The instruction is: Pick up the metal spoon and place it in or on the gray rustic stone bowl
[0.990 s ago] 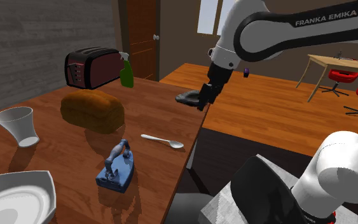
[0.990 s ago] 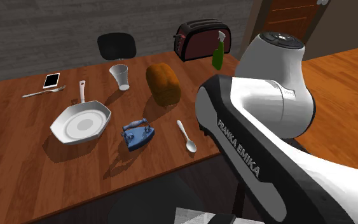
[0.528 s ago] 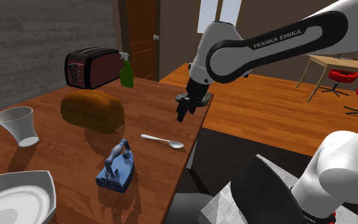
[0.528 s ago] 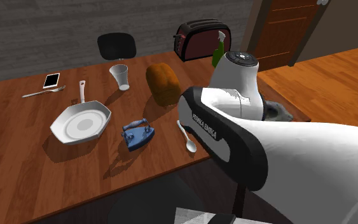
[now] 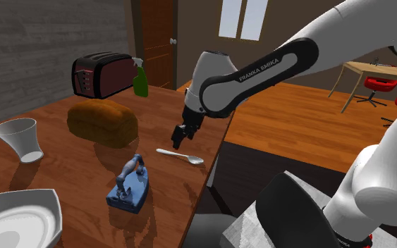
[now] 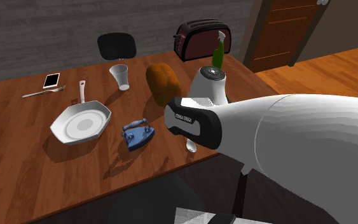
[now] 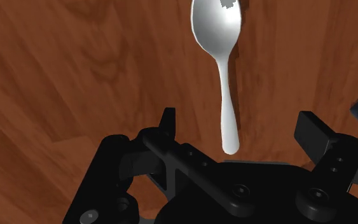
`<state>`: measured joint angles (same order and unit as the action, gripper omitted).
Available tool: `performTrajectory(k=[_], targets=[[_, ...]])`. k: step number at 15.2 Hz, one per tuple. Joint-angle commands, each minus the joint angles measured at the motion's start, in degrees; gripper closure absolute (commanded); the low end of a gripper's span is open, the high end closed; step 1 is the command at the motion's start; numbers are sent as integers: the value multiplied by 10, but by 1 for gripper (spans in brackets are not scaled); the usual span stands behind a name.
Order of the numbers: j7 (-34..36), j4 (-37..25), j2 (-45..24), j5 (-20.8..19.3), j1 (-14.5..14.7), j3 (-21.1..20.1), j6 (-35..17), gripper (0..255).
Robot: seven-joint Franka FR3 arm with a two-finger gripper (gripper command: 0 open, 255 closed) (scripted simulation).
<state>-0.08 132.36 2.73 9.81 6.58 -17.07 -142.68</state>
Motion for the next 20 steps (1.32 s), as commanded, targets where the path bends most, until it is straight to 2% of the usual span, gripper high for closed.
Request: performTrajectory(k=[1,8,16,17,20], targets=[[9,-21,-38,-12,2,-4,-21,0],[23,-21,-92,-33,8,-5,-73,0],[23,-21,-92,-33,8,-4,-73,0],[23,-21,-92,-33,8,-4,-73,255],[23,-21,-92,-33,8,-4,-73,255]])
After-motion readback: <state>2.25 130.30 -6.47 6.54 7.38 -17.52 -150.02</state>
